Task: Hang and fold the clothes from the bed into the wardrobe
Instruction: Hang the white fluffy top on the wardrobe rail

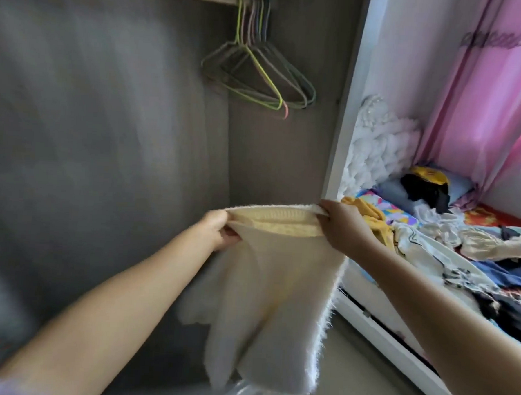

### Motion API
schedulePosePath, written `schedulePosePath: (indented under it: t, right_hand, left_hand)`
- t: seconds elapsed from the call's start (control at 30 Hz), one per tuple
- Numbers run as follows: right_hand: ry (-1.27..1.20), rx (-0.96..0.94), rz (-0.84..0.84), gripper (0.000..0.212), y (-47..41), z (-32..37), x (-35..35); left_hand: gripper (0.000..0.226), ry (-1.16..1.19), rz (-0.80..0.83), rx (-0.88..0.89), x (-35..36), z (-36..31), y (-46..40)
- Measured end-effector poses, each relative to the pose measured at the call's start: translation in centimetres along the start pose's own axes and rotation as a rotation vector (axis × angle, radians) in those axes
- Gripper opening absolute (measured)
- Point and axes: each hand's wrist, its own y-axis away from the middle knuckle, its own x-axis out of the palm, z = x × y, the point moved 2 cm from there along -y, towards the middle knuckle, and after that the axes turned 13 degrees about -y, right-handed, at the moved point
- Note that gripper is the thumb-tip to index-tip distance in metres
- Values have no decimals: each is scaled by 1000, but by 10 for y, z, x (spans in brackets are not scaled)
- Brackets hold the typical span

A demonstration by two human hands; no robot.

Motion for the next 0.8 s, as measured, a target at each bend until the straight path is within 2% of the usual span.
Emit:
schedulePosePath:
  t: [0.07,0.2,0.3,0.37,0.43,0.5,0.57,0.63,0.7,0.8]
  right_hand:
    - [21,15,52,22,-31,-5,17]
    - [57,64,126,20,-95,-19,38]
    - [126,80,361,18,-143,-16,46]
    - [52,115,592,20,-170,-4,48]
    - [-6,60,700,22,-193,19,43]
    - [-20,-97,585,32,-218,47,36]
    - [-27,-249,344,30,-245,74,30]
    - [4,-329,62,20,-273,94,23]
    - [92,-396,-163,19,-298,102,17]
    - [256,-395,-204,42,-334,99,17]
  left_hand:
    - [36,60,-31,-31,-8,-17,-15]
    - [26,-78,127,-51,-19,-52,-31]
    - [19,-83,135,-2,-21,-82,-47]
    - [22,-41,92,64,-19,-101,-60]
    - [27,8,61,110,-15,-116,-70]
    - [25,15,39,133,-10,-129,-76]
    - [22,2,17,143,-9,-138,-79]
    - [19,12,-7,167,-11,-148,-82]
    - [18,18,-35,179,-16,-159,-86]
    - [20,20,-46,188,-24,-175,-90]
